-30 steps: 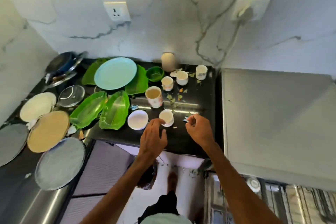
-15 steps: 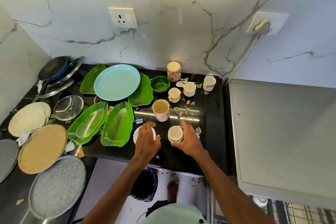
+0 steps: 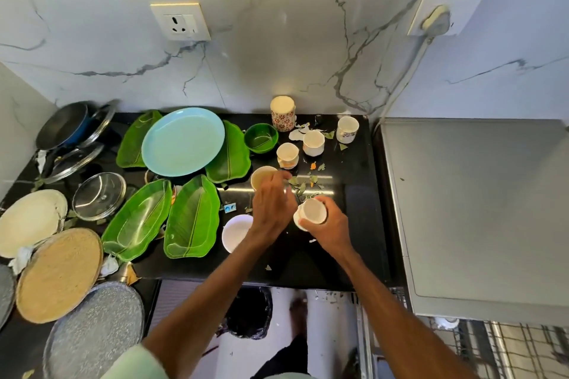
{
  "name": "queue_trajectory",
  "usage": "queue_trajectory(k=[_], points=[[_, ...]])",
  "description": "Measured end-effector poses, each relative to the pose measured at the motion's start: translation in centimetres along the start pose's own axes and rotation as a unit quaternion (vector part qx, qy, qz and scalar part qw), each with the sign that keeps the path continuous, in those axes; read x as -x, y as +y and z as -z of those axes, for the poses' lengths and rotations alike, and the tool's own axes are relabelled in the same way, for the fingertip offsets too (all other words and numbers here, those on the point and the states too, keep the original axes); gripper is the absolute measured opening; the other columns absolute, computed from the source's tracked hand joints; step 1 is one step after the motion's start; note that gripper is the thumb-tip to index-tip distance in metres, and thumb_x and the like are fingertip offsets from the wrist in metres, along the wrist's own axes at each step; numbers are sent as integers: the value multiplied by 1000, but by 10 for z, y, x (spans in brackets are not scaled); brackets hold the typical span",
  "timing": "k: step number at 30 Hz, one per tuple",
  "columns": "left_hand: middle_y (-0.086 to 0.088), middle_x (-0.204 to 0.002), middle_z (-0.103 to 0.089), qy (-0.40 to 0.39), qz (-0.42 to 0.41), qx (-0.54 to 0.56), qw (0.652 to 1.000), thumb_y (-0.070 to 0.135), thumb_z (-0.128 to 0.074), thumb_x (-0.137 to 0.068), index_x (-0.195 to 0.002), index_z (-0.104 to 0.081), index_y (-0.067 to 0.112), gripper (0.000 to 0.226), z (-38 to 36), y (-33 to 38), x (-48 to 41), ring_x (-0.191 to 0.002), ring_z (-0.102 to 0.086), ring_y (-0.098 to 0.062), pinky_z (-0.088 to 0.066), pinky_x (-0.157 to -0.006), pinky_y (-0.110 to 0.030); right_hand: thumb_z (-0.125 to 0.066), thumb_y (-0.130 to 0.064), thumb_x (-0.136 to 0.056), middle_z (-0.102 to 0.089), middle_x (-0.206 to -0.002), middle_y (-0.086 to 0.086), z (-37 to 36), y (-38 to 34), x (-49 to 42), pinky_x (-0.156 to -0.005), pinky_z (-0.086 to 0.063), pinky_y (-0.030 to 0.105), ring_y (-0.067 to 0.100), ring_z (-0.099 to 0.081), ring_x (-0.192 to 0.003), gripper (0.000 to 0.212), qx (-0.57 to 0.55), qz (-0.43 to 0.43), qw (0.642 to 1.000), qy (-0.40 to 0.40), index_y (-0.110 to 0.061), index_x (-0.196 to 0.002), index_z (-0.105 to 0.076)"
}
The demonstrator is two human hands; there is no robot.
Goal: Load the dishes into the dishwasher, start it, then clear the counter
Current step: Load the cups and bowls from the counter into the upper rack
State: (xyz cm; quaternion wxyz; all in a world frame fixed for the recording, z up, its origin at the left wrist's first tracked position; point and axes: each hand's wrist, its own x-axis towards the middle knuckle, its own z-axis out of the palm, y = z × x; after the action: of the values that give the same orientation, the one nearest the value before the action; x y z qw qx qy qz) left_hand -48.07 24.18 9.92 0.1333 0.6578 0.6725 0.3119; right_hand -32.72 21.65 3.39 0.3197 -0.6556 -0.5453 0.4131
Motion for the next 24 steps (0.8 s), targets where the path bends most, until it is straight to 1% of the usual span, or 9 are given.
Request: queue_trajectory(k=[4, 6, 9, 10, 12, 14, 16, 20, 24], points=[[-12, -120, -56, -36, -6, -96, 995, 17, -70, -78, -126, -50, 4, 54, -33, 5, -77, -109, -53, -25, -47, -95, -32, -85, -33, -76, -64, -116, -7, 28, -1, -13, -85, -60, 37, 17, -62, -107, 49, -122, -76, 989, 32, -32, -120, -63], [-18, -131, -50, -91, 17, -170, 981, 27, -73, -76, -136, -40, 0, 74, -51, 4, -111, -117, -50, -31, -45, -101, -36, -84, -35, -76, -62, -119, -5, 39, 0, -15, -76, -63, 42, 21, -62, -109, 47, -169, -104, 980, 31, -35, -119, -64], [-27, -144, -38, -196, 46, -259, 945, 41, -79, -75, -149, -22, 0, 102, -75, -1, -144, -129, -45, -42, -41, -106, -46, -85, -46, -67, -59, -124, -6, 53, 2, -12, -76, -63, 45, 23, -60, -113, 56, -197, -129, 972, 22, -42, -118, -63], [-27, -144, -38, -230, 51, -277, 932, 44, -79, -75, -149, -23, 3, 101, -82, -5, -150, -129, -45, -42, -41, -105, -46, -85, -44, -67, -58, -125, -5, 56, 3, -10, -77, -63, 45, 24, -59, -114, 56, -210, -135, 968, 18, -41, -119, -63], [-22, -138, -45, -266, 49, -311, 911, 44, -74, -81, -142, -36, 8, 81, -93, -14, -153, -124, -51, -38, -45, -98, -43, -86, -33, -74, -57, -125, -2, 62, 4, -7, -76, -63, 46, 26, -59, -114, 51, -239, -151, 959, 19, -36, -120, -63], [-19, -134, -50, -268, 33, -349, 898, 39, -68, -87, -136, -46, 11, 61, -98, -23, -151, -119, -54, -35, -48, -91, -40, -85, -27, -77, -57, -124, -1, 67, 5, -3, -75, -63, 43, 26, -59, -113, 49, -254, -159, 954, 27, -33, -121, -62], [-19, -131, -53, -262, 13, -368, 892, 31, -68, -88, -134, -48, 12, 53, -98, -30, -149, -117, -57, -33, -50, -89, -38, -84, -26, -79, -57, -124, -1, 70, 5, 0, -73, -63, 38, 26, -60, -112, 48, -262, -163, 951, 32, -32, -121, -61], [-19, -127, -57, -249, 10, -301, 920, 31, -78, -80, -132, -45, 10, 65, -80, -25, -146, -113, -58, -35, -51, -85, -40, -84, -25, -79, -56, -124, -2, 75, 7, 4, -72, -63, 37, 26, -59, -112, 51, -270, -169, 947, 39, -32, -123, -60], [-14, -115, -59, -152, 8, -99, 983, 39, -84, -73, -126, -42, 8, 75, -46, 4, -130, -102, -60, -31, -55, -79, -41, -88, -26, -74, -57, -126, 3, 81, 6, 6, -71, -63, 36, 25, -61, -111, 67, -299, -202, 930, 72, -22, -131, -53]])
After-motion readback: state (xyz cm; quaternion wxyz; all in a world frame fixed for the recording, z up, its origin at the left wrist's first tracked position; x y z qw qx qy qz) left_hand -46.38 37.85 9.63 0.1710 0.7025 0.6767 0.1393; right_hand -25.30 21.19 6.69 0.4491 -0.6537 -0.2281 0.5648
